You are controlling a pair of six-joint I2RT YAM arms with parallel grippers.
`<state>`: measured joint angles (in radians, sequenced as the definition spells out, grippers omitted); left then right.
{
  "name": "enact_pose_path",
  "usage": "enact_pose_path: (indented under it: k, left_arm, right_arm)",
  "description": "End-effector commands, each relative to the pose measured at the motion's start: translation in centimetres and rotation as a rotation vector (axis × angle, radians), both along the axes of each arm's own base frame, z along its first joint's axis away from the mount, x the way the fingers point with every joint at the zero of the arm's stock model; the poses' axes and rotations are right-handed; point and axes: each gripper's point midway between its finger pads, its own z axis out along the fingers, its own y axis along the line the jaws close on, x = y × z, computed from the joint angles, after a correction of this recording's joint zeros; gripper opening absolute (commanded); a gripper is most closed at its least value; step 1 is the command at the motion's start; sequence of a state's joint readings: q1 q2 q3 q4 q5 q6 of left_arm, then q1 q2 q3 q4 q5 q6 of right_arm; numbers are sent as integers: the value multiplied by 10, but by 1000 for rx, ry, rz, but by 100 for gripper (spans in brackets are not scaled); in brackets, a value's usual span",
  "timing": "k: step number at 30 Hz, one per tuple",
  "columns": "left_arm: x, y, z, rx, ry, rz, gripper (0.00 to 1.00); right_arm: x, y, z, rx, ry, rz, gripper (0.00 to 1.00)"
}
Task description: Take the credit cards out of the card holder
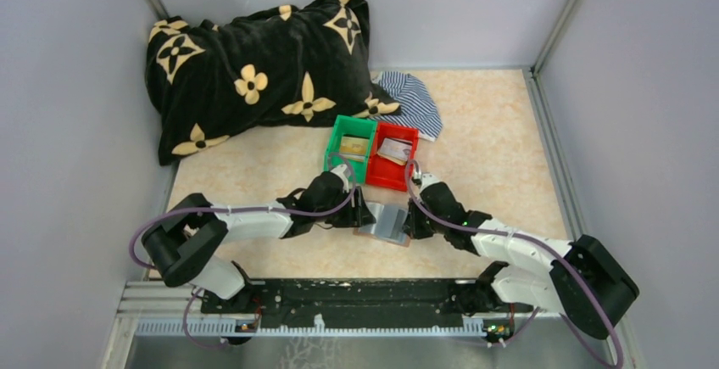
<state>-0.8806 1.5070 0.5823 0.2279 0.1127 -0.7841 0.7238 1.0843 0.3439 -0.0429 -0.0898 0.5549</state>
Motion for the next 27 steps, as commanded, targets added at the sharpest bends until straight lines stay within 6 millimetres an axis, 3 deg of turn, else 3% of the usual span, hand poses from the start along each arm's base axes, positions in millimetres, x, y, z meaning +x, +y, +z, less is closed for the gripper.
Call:
enact_pose_path:
  k: [1,15,27]
  left_arm:
    - [-13,9,-21,46,49,-23,65]
    - [-16,11,-26,51,55,-23,65]
    - [-14,12,-21,56,37,-27,65]
  right_arm:
    - [20,31,32,116,-66,33,0]
    - [27,46,62,163,-104,75,0]
    - [33,60,63,192,-92,107,0]
